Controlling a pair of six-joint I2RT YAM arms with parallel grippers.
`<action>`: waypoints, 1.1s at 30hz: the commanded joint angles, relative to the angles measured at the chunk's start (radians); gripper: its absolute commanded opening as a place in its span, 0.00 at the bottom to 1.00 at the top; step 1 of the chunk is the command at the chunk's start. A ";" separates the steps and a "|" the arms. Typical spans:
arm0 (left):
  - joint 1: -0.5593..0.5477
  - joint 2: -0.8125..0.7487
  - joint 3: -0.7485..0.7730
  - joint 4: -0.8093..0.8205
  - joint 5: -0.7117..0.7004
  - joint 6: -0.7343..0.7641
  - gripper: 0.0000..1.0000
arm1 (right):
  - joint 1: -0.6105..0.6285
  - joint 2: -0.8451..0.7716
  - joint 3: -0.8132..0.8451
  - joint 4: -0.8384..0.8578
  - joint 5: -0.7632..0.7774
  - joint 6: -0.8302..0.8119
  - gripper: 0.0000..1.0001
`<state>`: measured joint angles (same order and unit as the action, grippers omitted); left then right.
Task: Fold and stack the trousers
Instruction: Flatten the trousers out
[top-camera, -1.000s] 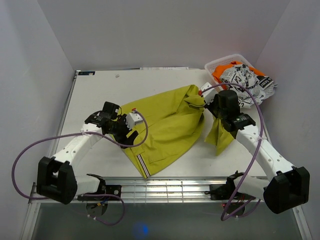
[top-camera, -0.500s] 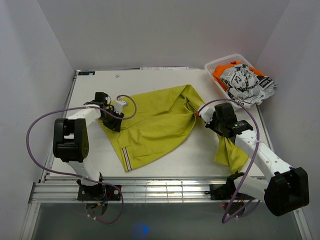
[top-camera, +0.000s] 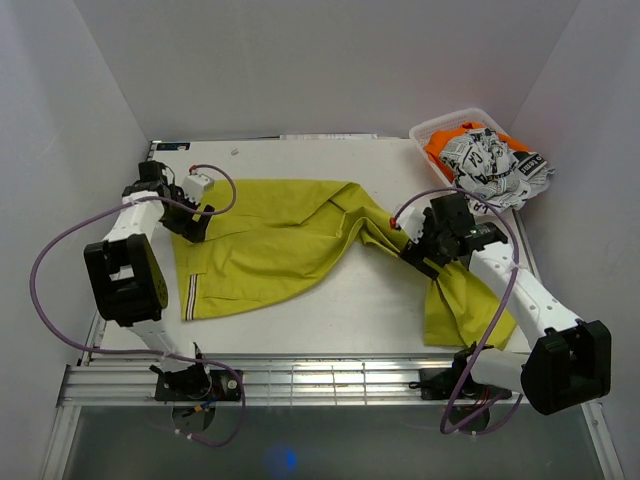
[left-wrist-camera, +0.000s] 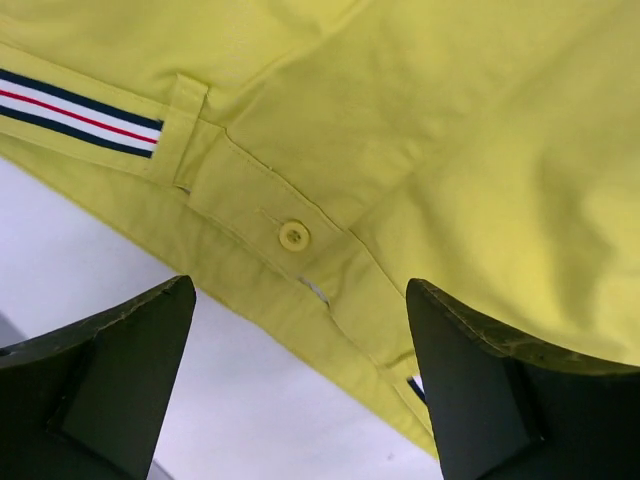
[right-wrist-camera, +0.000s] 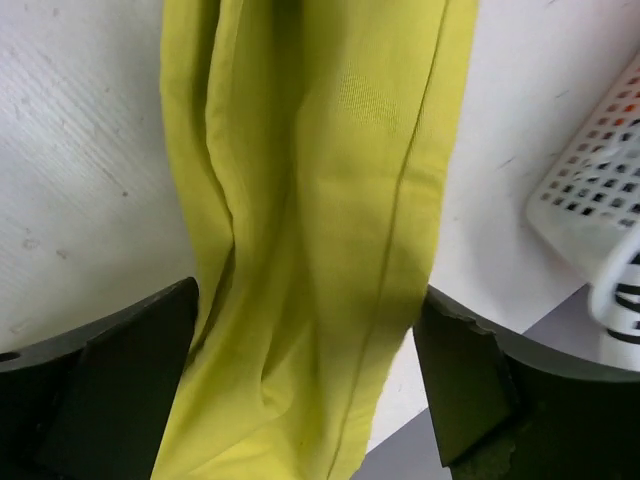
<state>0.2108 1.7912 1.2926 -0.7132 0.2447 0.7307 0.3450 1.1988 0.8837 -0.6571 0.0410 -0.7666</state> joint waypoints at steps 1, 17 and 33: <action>-0.008 -0.197 0.065 -0.129 0.163 0.061 0.98 | -0.053 0.013 0.145 -0.016 -0.071 -0.033 0.92; -0.057 -0.429 -0.531 -0.110 0.029 0.201 0.90 | -0.139 -0.011 0.023 -0.228 -0.118 -0.105 0.82; 0.186 -0.170 -0.406 0.083 -0.211 0.312 0.71 | -0.267 0.200 0.017 -0.010 0.020 -0.108 0.73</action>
<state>0.3412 1.5581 0.8795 -0.7101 0.1368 0.9783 0.0826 1.3636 0.8566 -0.7502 0.0147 -0.8764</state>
